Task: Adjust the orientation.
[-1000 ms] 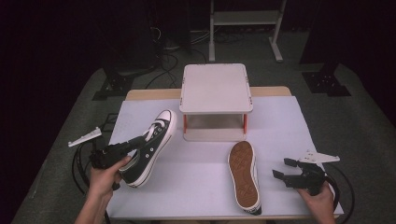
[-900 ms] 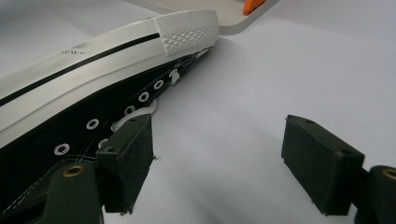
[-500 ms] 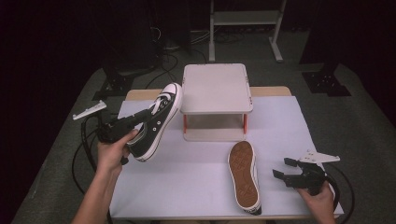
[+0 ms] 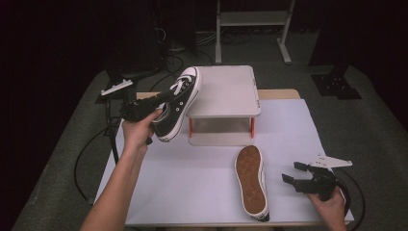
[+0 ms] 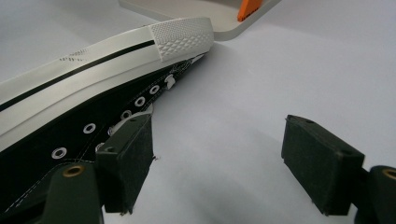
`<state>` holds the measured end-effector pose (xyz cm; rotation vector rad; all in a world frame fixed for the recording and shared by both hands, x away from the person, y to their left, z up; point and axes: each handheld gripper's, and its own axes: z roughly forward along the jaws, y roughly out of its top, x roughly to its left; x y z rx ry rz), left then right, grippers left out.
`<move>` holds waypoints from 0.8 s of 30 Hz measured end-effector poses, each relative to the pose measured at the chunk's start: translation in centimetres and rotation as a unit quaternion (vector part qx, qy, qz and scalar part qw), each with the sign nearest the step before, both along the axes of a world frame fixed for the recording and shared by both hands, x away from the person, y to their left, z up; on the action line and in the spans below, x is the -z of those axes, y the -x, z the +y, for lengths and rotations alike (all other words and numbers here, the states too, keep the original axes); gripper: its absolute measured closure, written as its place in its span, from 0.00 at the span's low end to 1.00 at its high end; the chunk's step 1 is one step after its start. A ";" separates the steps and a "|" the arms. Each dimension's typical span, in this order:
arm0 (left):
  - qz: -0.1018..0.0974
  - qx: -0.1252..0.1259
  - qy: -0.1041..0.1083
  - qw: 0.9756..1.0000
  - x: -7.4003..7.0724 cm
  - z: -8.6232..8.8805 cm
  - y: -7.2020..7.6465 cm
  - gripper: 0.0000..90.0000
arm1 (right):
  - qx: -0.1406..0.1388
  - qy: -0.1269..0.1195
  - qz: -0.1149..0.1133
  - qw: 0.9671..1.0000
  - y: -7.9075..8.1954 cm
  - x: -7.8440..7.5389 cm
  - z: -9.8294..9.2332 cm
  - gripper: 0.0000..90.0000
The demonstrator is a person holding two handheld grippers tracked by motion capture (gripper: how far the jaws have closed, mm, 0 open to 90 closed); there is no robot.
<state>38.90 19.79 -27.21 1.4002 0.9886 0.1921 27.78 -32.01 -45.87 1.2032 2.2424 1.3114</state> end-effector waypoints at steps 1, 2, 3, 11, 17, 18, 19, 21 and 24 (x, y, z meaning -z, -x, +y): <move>0.003 -0.002 -0.004 1.000 -0.2 -0.8 -0.7 0.91 | -0.001 -0.002 -0.001 1.000 0.0 0.0 0.0 0.27; 0.003 -0.002 -0.004 1.000 -0.2 -0.8 -0.7 0.91 | -0.002 -0.002 -0.002 1.000 -0.1 0.0 0.0 0.27; 0.007 -0.005 -0.006 1.000 -0.4 -1.6 -1.5 0.91 | -0.002 -0.002 -0.002 1.000 -0.1 0.0 0.0 0.27; 0.021 -0.027 -0.028 0.999 -0.9 -4.7 -4.6 0.91 | -0.006 -0.001 -0.003 1.000 -0.2 0.1 -0.1 0.27; 0.035 -0.049 -0.048 0.997 -0.8 -6.6 -6.9 0.91 | -0.007 -0.005 0.002 1.000 -0.4 0.2 0.1 0.27; 0.035 -0.049 -0.048 0.997 -0.8 -6.6 -6.9 0.91 | -0.007 -0.005 0.002 1.000 -0.4 0.2 0.1 0.27; 0.036 -0.056 -0.049 0.997 -0.8 -7.2 -7.3 0.91 | -0.009 -0.005 0.000 1.000 -0.5 0.2 0.0 0.27; 0.040 -0.066 -0.060 0.995 -0.6 -8.2 -8.1 0.91 | -0.009 -0.006 -0.001 1.000 -0.6 0.2 0.0 0.27; 0.045 -0.073 -0.067 0.994 -0.4 -8.8 -8.6 0.91 | -0.009 -0.008 -0.001 1.000 -0.6 0.2 0.0 0.27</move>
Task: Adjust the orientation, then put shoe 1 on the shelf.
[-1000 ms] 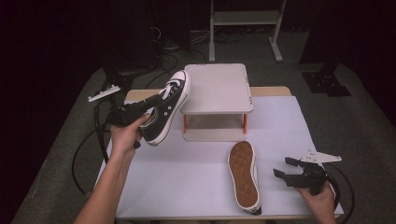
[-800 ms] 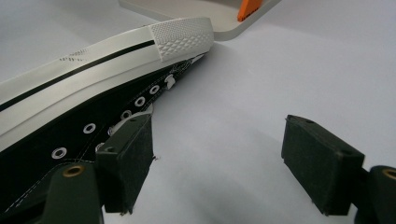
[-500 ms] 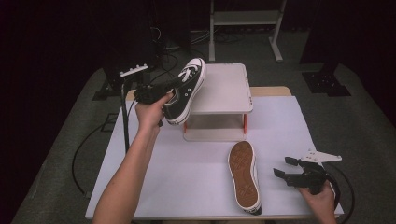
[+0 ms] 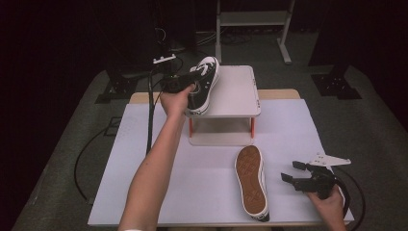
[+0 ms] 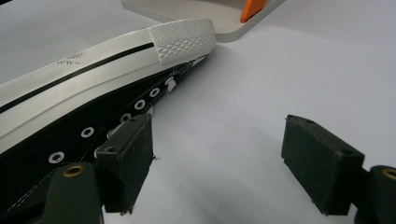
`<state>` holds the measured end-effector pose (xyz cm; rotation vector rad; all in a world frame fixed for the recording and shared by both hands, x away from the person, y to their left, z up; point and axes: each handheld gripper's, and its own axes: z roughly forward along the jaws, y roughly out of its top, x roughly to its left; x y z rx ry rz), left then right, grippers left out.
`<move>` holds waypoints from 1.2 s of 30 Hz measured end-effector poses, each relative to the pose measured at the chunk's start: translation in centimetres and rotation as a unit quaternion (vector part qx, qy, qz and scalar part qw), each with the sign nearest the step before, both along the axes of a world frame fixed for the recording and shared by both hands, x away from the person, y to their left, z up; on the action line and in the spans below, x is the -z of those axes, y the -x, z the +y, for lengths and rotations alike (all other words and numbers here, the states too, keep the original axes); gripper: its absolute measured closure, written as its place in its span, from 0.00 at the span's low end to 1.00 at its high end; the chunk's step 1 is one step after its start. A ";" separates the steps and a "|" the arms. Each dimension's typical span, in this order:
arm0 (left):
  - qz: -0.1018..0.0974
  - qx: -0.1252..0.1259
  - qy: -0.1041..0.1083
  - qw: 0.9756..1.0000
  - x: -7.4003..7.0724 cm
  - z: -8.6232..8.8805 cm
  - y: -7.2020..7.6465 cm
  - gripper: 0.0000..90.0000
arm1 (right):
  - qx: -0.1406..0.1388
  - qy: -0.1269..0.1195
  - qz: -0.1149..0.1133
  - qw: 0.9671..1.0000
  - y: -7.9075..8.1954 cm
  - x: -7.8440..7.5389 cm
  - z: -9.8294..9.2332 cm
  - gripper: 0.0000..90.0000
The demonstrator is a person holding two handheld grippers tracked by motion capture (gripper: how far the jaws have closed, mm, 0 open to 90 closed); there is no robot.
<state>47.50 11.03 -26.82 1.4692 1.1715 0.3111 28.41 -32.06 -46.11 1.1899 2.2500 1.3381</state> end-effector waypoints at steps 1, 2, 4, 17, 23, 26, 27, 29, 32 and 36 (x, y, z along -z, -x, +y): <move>0.003 -0.009 -0.006 1.000 0.3 -0.5 -0.4 0.91 | 0.000 -0.001 -0.001 1.000 0.0 0.0 0.0 0.27; 0.006 -0.013 -0.010 1.000 0.5 -0.7 -0.5 0.91 | 0.000 -0.002 -0.001 1.000 0.0 0.0 -0.1 0.27; 0.008 -0.020 -0.016 1.000 0.8 -1.0 -0.7 0.91 | -0.001 -0.002 -0.002 1.000 0.1 -0.1 -0.1 0.27; 0.006 -0.020 -0.043 0.999 1.6 -2.6 -0.9 0.87 | -0.004 -0.004 -0.002 1.000 0.1 -0.1 0.0 0.27; -0.007 -0.010 -0.008 1.000 0.7 -1.5 -0.3 0.67 | 0.003 -0.011 -0.008 1.000 0.4 -0.7 -0.4 0.27; -0.021 -0.006 0.000 1.000 0.0 -0.5 0.6 0.58 | 0.002 -0.019 -0.005 1.000 0.3 -0.7 -0.5 0.27; -0.021 -0.006 0.000 1.000 0.0 -0.5 0.6 0.54 | 0.002 -0.019 -0.005 1.000 0.3 -0.7 -0.5 0.27; -0.026 0.002 0.003 1.000 -0.3 0.5 1.3 0.50 | 0.004 -0.029 -0.001 1.000 0.4 -0.8 -0.6 0.25; -0.046 0.011 0.011 0.999 -0.5 2.4 3.2 0.43 | 0.002 -0.049 -0.004 0.999 0.5 -1.6 -0.7 0.24; -0.057 0.018 0.019 0.998 -0.4 4.3 4.9 0.39 | -0.006 -0.059 -0.006 0.998 0.7 -2.4 -0.4 0.24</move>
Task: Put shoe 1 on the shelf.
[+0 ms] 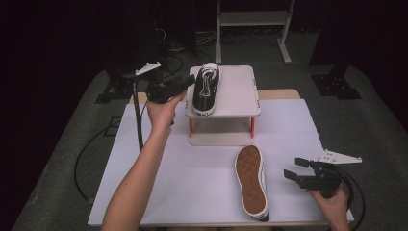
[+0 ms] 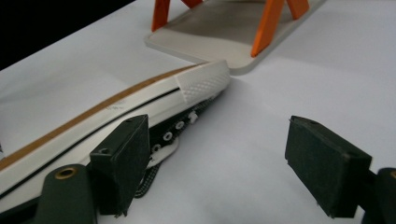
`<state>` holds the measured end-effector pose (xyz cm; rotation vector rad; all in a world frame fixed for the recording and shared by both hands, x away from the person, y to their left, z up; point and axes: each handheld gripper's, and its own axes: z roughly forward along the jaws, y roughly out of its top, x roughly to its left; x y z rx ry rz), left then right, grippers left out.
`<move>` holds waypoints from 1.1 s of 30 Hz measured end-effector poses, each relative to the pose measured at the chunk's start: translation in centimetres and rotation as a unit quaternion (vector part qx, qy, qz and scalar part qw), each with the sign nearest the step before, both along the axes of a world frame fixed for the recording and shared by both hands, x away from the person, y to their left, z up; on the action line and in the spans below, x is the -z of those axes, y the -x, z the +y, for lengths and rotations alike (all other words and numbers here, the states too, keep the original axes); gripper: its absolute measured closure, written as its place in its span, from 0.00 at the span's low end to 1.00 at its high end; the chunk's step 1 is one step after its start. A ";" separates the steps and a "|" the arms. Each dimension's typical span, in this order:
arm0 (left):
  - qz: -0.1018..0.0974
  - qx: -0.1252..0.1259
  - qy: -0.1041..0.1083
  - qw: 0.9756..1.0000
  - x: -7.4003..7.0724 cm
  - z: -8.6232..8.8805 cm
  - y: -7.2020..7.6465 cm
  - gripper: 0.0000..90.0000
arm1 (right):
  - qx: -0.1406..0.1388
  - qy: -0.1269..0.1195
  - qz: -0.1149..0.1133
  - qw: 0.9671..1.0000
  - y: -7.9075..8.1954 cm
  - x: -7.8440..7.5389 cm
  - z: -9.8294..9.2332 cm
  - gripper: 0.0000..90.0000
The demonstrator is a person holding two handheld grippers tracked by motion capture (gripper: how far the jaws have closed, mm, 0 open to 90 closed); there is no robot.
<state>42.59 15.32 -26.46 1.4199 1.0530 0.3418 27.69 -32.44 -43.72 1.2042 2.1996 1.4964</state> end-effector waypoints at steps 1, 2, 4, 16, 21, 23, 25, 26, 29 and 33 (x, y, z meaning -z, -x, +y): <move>0.000 0.000 0.000 1.000 0.0 0.0 0.0 0.37 | 0.000 0.000 0.000 1.000 0.0 0.0 0.0 0.24; 0.003 0.003 0.000 1.000 0.1 0.5 0.4 0.37 | -0.002 0.003 -0.001 1.000 0.0 -0.2 0.2 0.24; -0.003 0.007 0.003 1.000 0.3 1.5 1.3 0.33 | -0.011 0.006 -0.002 1.000 0.2 -0.7 0.8 0.24; -0.001 0.020 -0.009 1.000 3.2 3.5 3.8 0.29 | -0.053 0.023 0.002 0.998 0.3 -1.4 4.3 0.24; -0.002 0.023 -0.013 1.000 3.7 4.1 4.6 0.29 | -0.063 0.024 0.006 0.998 0.2 -1.5 5.1 0.24; -0.001 0.023 -0.014 1.000 4.2 4.7 5.0 0.27 | -0.067 0.024 0.008 0.997 0.1 -1.3 5.4 0.24; -0.001 0.021 -0.012 1.000 4.4 4.9 5.2 0.27 | -0.068 0.024 0.007 0.997 0.0 -1.3 5.5 0.24; 0.001 0.021 -0.011 1.000 4.6 5.1 5.3 0.27 | -0.069 0.024 0.012 0.997 -0.1 -1.3 5.6 0.24; 0.001 0.019 -0.012 1.000 5.2 5.6 5.7 0.26 | -0.072 0.021 0.014 0.997 -0.1 -1.2 5.9 0.24; 0.001 0.021 -0.027 0.999 6.4 6.3 6.6 0.24 | -0.078 0.024 0.016 0.997 -0.1 -1.3 6.5 0.24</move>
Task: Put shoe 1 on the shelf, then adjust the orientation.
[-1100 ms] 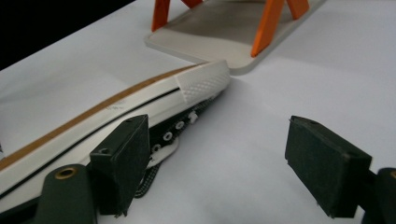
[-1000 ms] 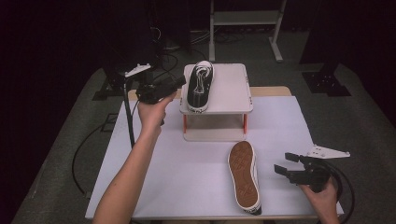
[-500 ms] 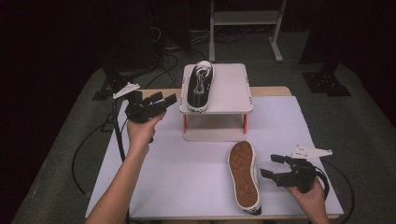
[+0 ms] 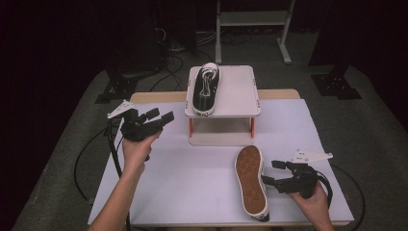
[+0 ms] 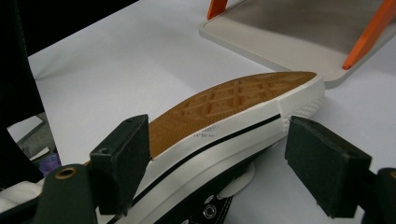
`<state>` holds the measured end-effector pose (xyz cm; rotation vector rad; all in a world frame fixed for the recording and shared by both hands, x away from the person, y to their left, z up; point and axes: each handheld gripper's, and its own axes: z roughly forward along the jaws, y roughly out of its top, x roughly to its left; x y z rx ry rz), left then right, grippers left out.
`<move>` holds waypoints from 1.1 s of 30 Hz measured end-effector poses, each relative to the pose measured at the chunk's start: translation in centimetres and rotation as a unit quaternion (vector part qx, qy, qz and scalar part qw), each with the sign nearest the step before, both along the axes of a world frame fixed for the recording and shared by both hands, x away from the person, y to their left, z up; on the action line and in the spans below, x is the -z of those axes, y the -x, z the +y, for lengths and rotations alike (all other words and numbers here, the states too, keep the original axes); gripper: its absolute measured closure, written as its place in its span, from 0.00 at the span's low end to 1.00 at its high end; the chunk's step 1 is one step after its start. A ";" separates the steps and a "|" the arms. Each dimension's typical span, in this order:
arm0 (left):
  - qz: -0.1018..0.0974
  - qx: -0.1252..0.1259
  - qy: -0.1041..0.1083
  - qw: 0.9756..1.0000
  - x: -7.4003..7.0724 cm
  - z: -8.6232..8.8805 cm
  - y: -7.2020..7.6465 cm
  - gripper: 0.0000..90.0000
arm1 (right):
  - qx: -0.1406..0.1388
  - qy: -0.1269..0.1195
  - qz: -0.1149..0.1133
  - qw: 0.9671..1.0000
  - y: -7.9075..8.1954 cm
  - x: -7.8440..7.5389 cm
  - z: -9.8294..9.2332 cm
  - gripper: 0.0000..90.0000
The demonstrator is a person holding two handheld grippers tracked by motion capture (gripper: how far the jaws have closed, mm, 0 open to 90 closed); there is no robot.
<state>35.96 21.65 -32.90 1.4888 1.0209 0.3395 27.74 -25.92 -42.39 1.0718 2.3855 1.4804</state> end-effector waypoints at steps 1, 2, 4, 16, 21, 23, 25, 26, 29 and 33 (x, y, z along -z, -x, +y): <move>0.000 0.000 0.000 1.000 0.0 0.0 0.0 0.24 | -0.001 0.001 0.000 1.000 0.0 0.0 0.1 0.24; -0.002 -0.004 -0.003 1.000 0.6 0.3 0.5 0.23 | -0.002 0.002 0.000 1.000 0.0 0.0 0.2 0.25; -0.002 -0.006 -0.002 1.000 1.2 0.7 1.0 0.23 | -0.002 0.005 0.003 1.000 0.0 0.0 0.4 0.25; 0.008 -0.024 0.006 1.000 4.5 3.0 2.9 0.21 | 0.016 0.042 -0.011 0.999 -0.2 -0.5 2.8 0.29; 0.010 -0.029 0.005 1.000 5.5 3.4 3.5 0.21 | 0.019 0.063 -0.012 0.998 -0.3 -0.3 3.6 0.31; 0.013 -0.031 0.004 0.999 6.2 3.8 3.8 0.21 | 0.021 0.077 -0.011 0.997 -0.3 -0.1 3.8 0.33; 0.016 -0.031 0.003 0.999 6.4 4.0 3.9 0.21 | 0.022 0.086 -0.010 0.996 -0.3 0.0 3.9 0.34; 0.017 -0.033 0.006 0.999 6.7 4.1 4.0 0.21 | 0.025 0.093 -0.010 0.995 -0.3 0.1 4.0 0.34; 0.020 -0.035 0.003 0.999 7.2 4.3 4.3 0.21 | 0.025 0.091 -0.006 0.996 -0.3 0.1 3.9 0.37; 0.023 -0.036 0.005 0.999 7.9 4.5 4.6 0.21 | 0.032 0.096 -0.014 0.995 0.0 0.0 3.6 0.38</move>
